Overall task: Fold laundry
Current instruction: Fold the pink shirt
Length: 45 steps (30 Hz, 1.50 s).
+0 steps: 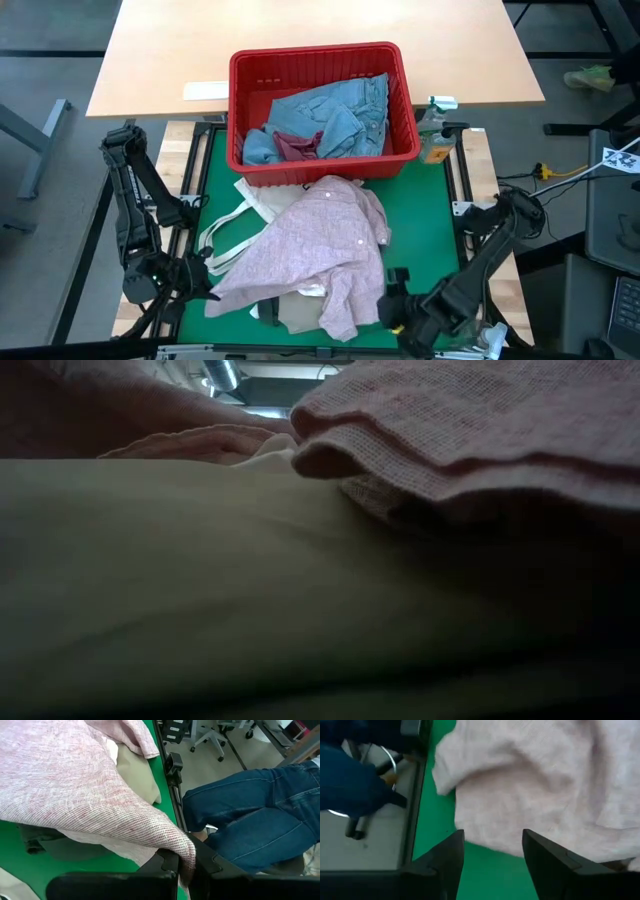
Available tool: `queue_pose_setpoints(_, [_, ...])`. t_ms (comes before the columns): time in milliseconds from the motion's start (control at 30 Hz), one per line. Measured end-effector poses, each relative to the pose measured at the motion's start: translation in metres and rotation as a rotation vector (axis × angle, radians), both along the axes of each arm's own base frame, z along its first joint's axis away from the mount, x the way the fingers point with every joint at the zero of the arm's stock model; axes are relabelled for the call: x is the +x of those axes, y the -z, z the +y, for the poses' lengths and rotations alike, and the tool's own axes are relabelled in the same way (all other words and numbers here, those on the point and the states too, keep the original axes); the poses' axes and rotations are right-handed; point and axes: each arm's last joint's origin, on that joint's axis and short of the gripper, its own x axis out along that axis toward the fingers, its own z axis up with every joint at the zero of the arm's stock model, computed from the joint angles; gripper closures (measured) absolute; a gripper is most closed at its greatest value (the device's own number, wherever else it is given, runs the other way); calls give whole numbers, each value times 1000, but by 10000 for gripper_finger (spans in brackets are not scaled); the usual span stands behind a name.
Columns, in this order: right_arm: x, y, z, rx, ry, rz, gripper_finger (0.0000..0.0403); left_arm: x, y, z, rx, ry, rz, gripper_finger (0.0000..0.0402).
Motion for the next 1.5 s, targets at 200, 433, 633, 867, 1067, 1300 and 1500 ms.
queue_pose_setpoints(200, [0, 35, 20, 6, -17, -35, 205, 0, 0, 0, 4, -13, -10, 391])
queue_pose_setpoints(433, [9, 66, 29, -43, -16, 16, 205, 1, 0, 1, 4, -16, -11, 391])
queue_pose_setpoints(633, [11, 82, 33, -74, -31, 48, 205, 1, 0, 1, 5, -16, -11, 391])
queue_pose_setpoints(867, [13, 87, 34, -126, -56, 25, 205, 1, 0, 1, 5, -16, -11, 391])
queue_pose_setpoints(1067, [14, 86, 33, -143, -49, 11, 205, 1, 0, 1, 5, -16, -11, 391])
queue_pose_setpoints(1300, [13, 87, 33, -171, -91, 18, 205, 1, 0, 1, 5, -16, -11, 391])
queue_pose_setpoints(1500, [16, 98, 35, -201, -122, 34, 205, 1, 0, 1, 5, -16, -11, 391])
